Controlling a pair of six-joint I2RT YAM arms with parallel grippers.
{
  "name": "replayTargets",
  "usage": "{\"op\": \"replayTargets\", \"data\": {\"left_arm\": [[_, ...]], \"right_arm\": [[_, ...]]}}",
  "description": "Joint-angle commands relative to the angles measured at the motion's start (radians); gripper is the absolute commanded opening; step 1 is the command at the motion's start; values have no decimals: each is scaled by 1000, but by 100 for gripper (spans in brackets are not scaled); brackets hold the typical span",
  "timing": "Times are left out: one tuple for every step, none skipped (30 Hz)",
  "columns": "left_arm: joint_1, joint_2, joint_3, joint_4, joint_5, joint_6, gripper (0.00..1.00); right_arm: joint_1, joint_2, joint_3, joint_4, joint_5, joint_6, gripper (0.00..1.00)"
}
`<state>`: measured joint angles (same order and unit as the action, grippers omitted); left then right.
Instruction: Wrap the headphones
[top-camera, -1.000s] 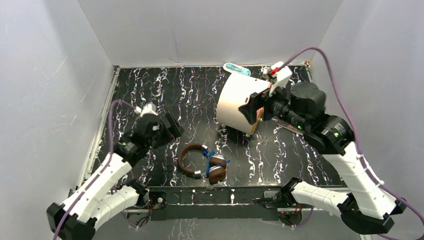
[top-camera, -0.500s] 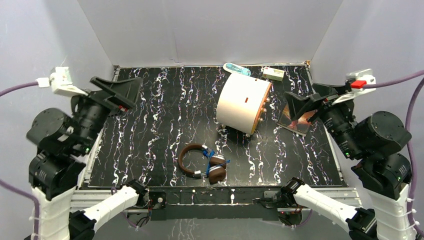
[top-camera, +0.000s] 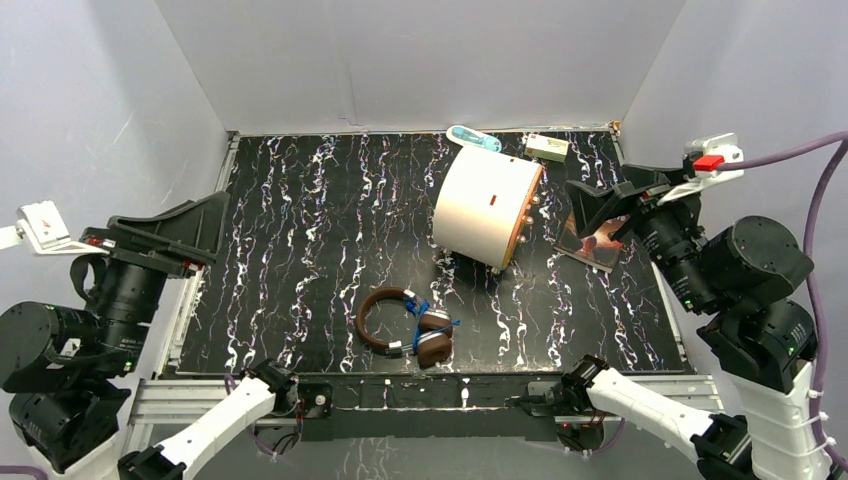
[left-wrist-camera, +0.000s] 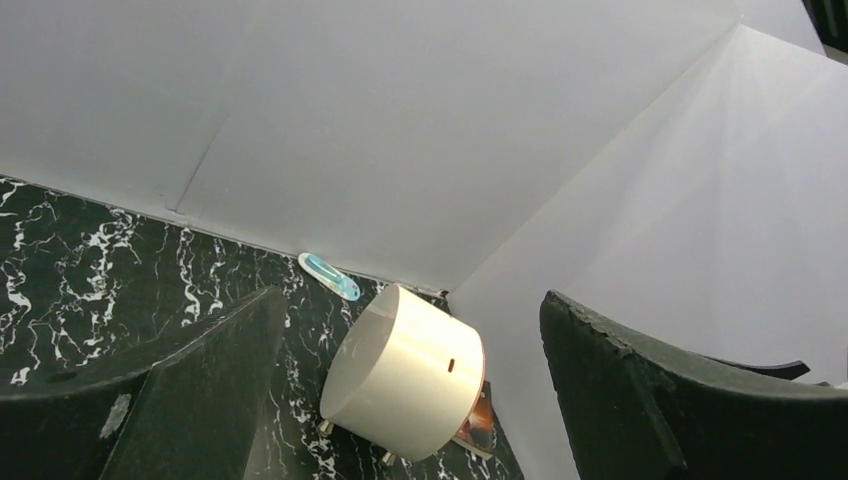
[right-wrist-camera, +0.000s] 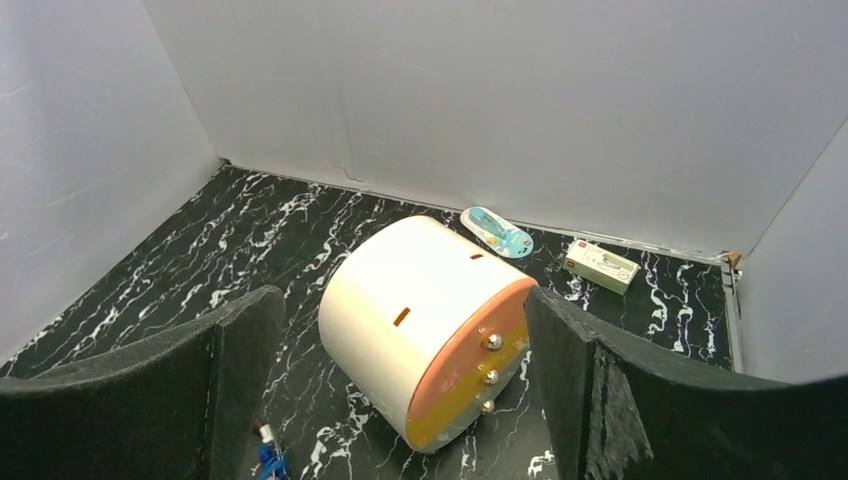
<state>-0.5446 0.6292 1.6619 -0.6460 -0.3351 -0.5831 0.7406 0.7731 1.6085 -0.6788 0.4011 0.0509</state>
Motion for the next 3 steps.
{"op": "replayTargets", "data": {"left_arm": [[6, 23, -10, -13, -11, 15, 98], [6, 25, -10, -17, -8, 17, 98], [5, 29, -10, -20, -6, 16, 98]], "right_arm": [[-1, 13, 17, 47, 2, 15, 98], [0, 14, 20, 43, 0, 18, 98], [-1, 15, 20, 42, -8, 17, 99]]}}
